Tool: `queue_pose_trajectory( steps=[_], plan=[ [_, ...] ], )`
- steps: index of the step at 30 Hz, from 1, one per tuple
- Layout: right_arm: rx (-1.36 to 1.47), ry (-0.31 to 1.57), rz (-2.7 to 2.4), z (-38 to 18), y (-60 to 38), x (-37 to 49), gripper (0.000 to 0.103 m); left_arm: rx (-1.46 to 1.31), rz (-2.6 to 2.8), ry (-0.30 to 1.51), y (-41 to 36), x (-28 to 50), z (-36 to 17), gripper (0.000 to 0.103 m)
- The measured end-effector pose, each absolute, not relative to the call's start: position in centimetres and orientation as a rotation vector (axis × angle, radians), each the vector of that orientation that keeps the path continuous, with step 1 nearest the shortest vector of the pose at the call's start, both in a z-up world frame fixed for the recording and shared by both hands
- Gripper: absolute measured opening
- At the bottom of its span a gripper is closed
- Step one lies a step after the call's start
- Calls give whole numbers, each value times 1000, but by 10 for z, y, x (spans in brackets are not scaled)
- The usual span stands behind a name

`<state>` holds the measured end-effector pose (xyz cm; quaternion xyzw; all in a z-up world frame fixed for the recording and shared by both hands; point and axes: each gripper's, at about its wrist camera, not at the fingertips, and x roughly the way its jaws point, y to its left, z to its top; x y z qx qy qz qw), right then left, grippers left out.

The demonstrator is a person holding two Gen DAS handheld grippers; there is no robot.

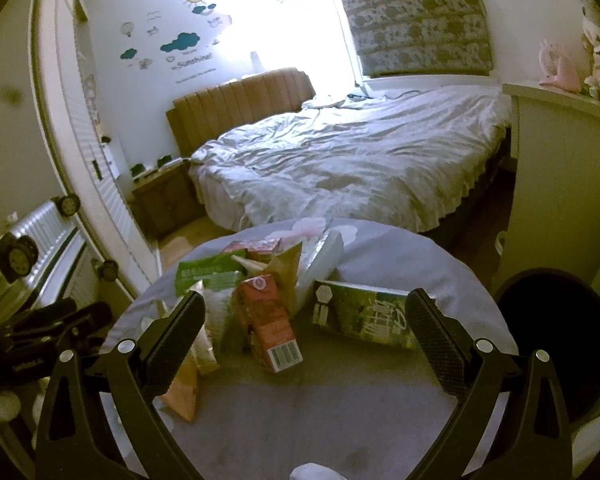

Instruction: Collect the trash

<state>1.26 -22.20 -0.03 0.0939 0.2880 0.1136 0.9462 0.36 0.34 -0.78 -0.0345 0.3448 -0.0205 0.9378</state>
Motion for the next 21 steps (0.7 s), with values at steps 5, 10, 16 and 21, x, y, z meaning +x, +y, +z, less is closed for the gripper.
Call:
queue_pose_trajectory(
  steps=[5,10,16,21],
  plan=[
    [196,596,229,-5,-224,16,99,-73,-41,711,4,4,-10,98],
    [204,617,225,-10,-227,22,99,-86,-45,723,7,11,-15,98],
    [201,645,217,-21,-230,34,99,-135,-79,754,20,23,-25,98],
    [252,675,248,-27,-242,54,99,-232,-128,781,58,48,-39,98]
  ],
)
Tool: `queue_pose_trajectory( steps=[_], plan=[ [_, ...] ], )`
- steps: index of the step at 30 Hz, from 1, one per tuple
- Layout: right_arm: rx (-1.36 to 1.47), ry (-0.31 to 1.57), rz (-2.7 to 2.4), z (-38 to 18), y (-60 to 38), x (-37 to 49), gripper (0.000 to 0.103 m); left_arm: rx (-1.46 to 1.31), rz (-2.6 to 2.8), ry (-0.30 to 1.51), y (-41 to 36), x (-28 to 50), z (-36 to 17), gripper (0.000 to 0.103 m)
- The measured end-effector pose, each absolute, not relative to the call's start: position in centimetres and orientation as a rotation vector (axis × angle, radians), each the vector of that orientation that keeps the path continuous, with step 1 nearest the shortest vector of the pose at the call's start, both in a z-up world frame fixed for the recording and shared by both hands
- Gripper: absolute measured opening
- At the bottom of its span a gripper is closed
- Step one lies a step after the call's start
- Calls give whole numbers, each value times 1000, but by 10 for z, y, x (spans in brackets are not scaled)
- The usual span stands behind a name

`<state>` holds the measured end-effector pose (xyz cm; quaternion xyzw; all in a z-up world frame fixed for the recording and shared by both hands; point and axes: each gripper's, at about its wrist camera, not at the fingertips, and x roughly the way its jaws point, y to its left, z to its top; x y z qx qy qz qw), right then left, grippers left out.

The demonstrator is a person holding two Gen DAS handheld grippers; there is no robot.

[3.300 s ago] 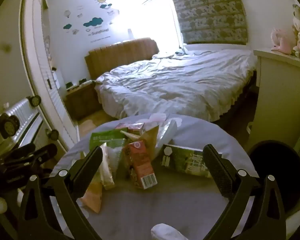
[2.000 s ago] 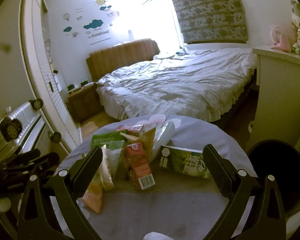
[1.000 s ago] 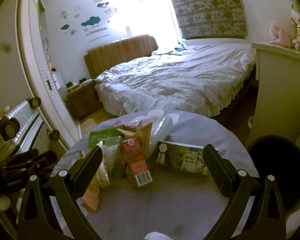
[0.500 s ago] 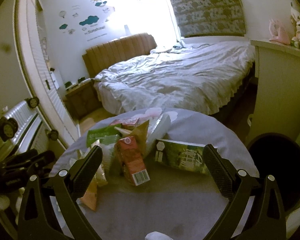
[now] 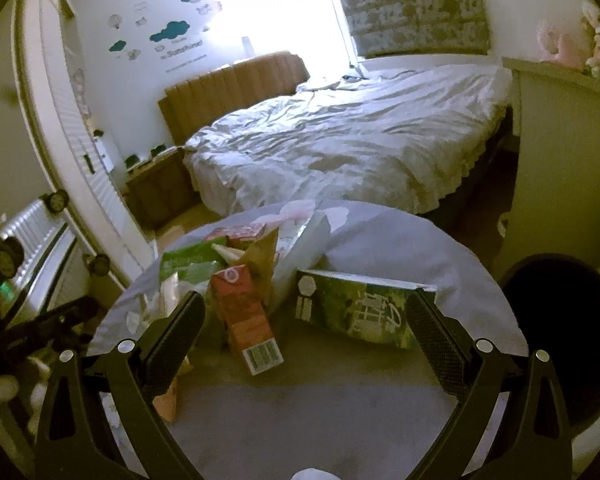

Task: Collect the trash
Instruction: 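Grasp the green drink packet with the left tool while the right tool grasps a clear plastic bag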

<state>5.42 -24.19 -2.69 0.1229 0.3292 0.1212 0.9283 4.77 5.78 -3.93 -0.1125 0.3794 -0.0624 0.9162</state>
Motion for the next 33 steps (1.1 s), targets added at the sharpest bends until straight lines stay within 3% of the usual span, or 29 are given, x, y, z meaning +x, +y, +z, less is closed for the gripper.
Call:
queue_pose_trajectory(
  steps=[5,10,13,22,23,25,26,27,29,33],
  plan=[
    [372,728,277,-27,-260,94,91,-353,-261,806,106,104,-57,98],
    [404,805,335,-32,-245,142,83,-303,-355,891,120,178,-80,92],
    [419,854,358,-40,-234,166,83,-202,-440,910,111,206,-86,88],
    [415,997,342,-61,-213,189,56,277,-667,853,61,215,-99,87],
    [415,996,337,-61,-213,188,51,331,-677,869,55,213,-105,73],
    [425,985,333,-60,-213,184,46,347,-672,870,54,213,-110,70],
    [446,976,334,-59,-215,181,43,325,-676,873,55,214,-109,61],
    [456,972,333,-59,-215,182,40,289,-687,886,58,216,-109,40],
    [477,962,330,-57,-217,177,38,251,-672,919,62,220,-111,13],
    [489,953,327,-54,-217,169,34,236,-689,937,58,209,-116,11]
  ],
)
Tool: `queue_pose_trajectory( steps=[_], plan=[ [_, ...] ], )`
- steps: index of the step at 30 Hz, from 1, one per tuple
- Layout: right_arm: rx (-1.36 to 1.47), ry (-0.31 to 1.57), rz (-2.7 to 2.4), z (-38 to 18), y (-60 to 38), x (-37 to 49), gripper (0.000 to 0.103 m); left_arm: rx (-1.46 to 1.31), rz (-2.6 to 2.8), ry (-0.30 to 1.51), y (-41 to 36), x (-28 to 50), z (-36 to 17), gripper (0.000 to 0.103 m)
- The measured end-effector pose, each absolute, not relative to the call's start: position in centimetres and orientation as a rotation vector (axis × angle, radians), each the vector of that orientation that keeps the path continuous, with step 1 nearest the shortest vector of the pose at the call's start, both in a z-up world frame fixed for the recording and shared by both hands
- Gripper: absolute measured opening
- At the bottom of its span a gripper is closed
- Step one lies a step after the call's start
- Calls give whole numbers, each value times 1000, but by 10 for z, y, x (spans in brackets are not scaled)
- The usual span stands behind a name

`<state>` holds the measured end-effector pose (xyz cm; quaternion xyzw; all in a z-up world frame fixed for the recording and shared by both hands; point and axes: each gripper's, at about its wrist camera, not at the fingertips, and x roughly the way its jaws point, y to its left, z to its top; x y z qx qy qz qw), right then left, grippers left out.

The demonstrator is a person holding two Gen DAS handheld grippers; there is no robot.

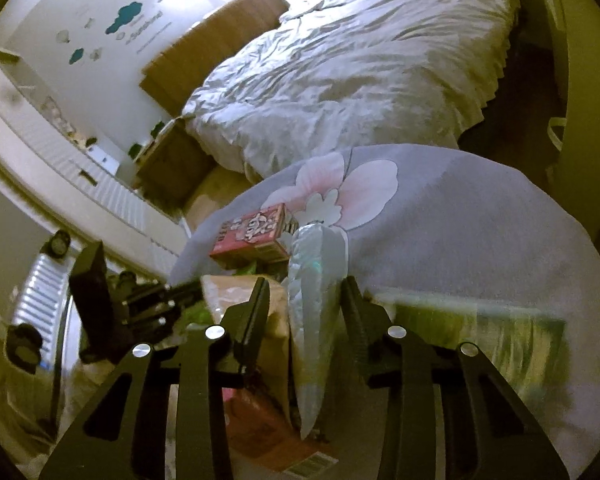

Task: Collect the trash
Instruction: 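Grasp the green drink packet with the left tool while the right tool grasps a clear plastic bag, then carry both items to the black bin and open both tools to drop them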

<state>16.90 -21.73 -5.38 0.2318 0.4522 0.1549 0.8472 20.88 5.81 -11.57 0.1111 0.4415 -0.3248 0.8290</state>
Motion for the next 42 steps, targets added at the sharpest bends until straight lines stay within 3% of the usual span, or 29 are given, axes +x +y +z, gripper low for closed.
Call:
queue_pose_trajectory(
  steps=[5,7,9,10,11,14,15,16,18,28,32,42],
  plan=[
    [502,980,308,-56,-218,173,33,262,-731,933,51,191,-112,15],
    [505,1000,301,-60,-217,179,33,287,-715,926,49,189,-111,28],
    [502,1019,285,-66,-216,185,33,275,-682,905,49,189,-106,89],
    [511,1030,282,-70,-216,189,33,253,-709,898,49,188,-104,96],
    [523,1036,285,-72,-216,191,33,221,-762,894,50,186,-101,96],
    [535,1038,290,-74,-214,191,33,263,-781,897,38,180,-105,93],
    [533,1032,295,-73,-214,189,33,316,-760,926,29,181,-113,82],
    [521,1025,305,-71,-212,186,33,292,-786,952,27,183,-117,78],
    [505,1010,310,-67,-210,179,26,216,-798,975,28,189,-118,60],
    [472,868,359,-24,-226,131,24,25,-710,992,52,173,-106,25],
    [472,846,385,-18,-232,116,24,-97,-683,927,73,147,-80,20],
    [532,705,453,8,-267,74,24,-231,-684,780,49,89,-9,18]
  ],
)
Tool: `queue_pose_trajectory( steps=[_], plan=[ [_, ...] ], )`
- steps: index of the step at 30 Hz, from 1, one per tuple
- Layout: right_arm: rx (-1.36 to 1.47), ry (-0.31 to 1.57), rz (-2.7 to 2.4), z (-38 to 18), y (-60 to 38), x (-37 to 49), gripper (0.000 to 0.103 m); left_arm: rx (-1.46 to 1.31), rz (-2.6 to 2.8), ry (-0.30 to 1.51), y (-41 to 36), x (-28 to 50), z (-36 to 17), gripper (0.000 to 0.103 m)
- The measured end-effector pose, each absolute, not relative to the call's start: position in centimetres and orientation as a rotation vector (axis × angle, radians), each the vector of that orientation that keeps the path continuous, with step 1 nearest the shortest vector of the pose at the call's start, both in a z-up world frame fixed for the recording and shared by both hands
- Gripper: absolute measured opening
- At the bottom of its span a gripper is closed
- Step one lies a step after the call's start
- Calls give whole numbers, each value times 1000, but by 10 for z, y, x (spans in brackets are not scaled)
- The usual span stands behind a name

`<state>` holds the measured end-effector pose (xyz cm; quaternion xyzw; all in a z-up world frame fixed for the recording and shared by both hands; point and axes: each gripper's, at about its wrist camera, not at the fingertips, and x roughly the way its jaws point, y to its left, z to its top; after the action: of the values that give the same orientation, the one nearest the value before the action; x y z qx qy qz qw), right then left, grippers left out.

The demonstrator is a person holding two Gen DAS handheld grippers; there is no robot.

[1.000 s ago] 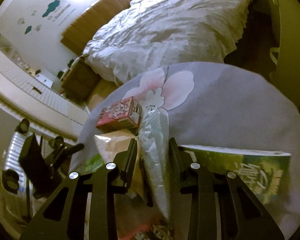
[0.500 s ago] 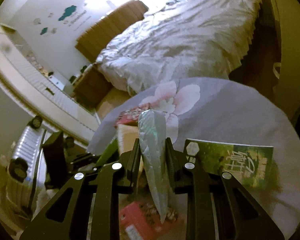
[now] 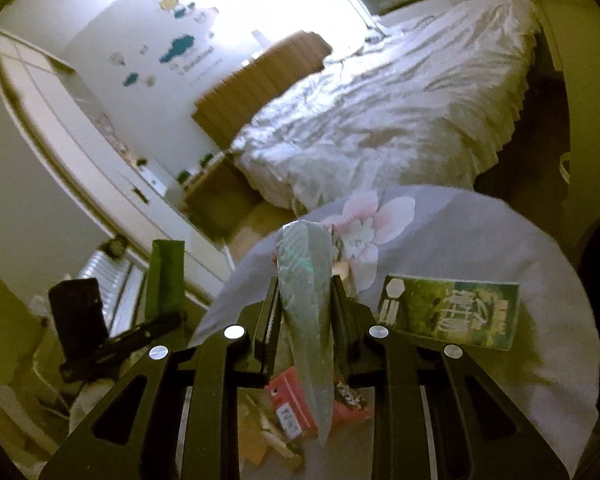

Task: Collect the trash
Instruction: 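Carry both items to the black bin and open both tools to drop them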

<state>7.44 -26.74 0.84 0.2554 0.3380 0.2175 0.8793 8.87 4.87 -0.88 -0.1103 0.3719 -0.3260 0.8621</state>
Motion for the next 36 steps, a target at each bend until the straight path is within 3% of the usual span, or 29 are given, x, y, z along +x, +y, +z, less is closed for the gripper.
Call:
queue_pose_trajectory(
  steps=[5,8,19,29,31,32,33,35,36],
  plan=[
    [571,610,397,22,-321,46,24,-233,-776,761,-25,76,14,18],
    [578,548,303,27,-366,22,24,-223,-837,777,-76,76,14,13],
    [658,518,-44,-26,-501,-38,24,-165,-1026,911,-281,92,-35,8],
    [696,586,-166,-76,-550,-34,25,-79,-1047,972,-357,99,-66,11],
    [703,597,-179,-83,-558,-32,31,-35,-1028,969,-365,101,-66,13],
    [704,595,-185,-84,-559,-32,41,-16,-1019,966,-368,101,-66,23],
    [703,586,-195,-85,-561,-34,55,-2,-1008,958,-370,101,-65,46],
    [707,572,-202,-82,-562,-33,69,-8,-981,908,-363,98,-56,80],
    [706,565,-201,-80,-560,-35,70,-14,-978,881,-359,96,-51,83]
  ],
)
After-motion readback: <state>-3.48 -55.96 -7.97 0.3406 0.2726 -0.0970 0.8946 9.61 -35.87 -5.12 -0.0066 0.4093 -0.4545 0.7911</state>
